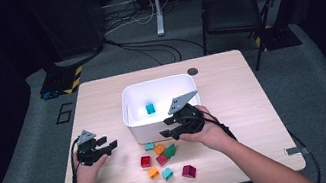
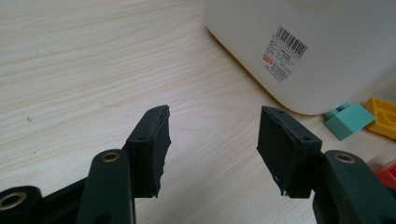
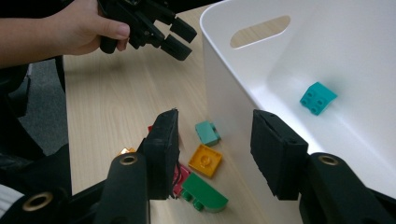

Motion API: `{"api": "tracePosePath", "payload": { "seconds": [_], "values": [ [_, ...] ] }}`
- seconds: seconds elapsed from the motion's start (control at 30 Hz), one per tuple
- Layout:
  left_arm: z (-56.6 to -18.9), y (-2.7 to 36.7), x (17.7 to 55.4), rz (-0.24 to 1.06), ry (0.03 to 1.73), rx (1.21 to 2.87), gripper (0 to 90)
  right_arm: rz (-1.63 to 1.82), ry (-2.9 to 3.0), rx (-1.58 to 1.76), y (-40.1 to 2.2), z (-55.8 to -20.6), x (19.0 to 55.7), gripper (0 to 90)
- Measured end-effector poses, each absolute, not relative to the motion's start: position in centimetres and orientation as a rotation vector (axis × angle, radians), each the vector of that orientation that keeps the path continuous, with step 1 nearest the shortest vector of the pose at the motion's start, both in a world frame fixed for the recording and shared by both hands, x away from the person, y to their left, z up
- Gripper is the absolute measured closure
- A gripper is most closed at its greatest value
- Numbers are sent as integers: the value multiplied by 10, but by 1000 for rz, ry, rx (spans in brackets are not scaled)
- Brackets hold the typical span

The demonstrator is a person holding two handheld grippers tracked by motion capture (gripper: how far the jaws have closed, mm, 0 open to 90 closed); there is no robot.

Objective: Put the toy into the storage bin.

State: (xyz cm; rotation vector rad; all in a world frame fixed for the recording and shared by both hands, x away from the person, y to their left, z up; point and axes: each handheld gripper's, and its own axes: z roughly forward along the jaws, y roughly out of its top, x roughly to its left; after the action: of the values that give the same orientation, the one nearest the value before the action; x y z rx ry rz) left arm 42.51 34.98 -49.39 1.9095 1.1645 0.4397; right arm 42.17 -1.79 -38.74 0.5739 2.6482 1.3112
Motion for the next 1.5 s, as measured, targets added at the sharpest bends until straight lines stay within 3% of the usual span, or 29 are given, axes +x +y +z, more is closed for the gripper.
{"api": "tracePosePath", "payload": {
  "seconds": [0.67, 1.4, 1.5],
  "values": [
    [-494, 351, 425, 440, 1168, 1905, 433, 1223, 2743, 592, -2, -461, 425, 498],
    [-494, 351, 425, 443, 1165, 1905, 433, 1167, 2790, 626, -6, -492, 423, 481],
    [-494, 351, 425, 444, 1166, 1904, 433, 1154, 2795, 631, -11, -495, 419, 519]
  ]
}}
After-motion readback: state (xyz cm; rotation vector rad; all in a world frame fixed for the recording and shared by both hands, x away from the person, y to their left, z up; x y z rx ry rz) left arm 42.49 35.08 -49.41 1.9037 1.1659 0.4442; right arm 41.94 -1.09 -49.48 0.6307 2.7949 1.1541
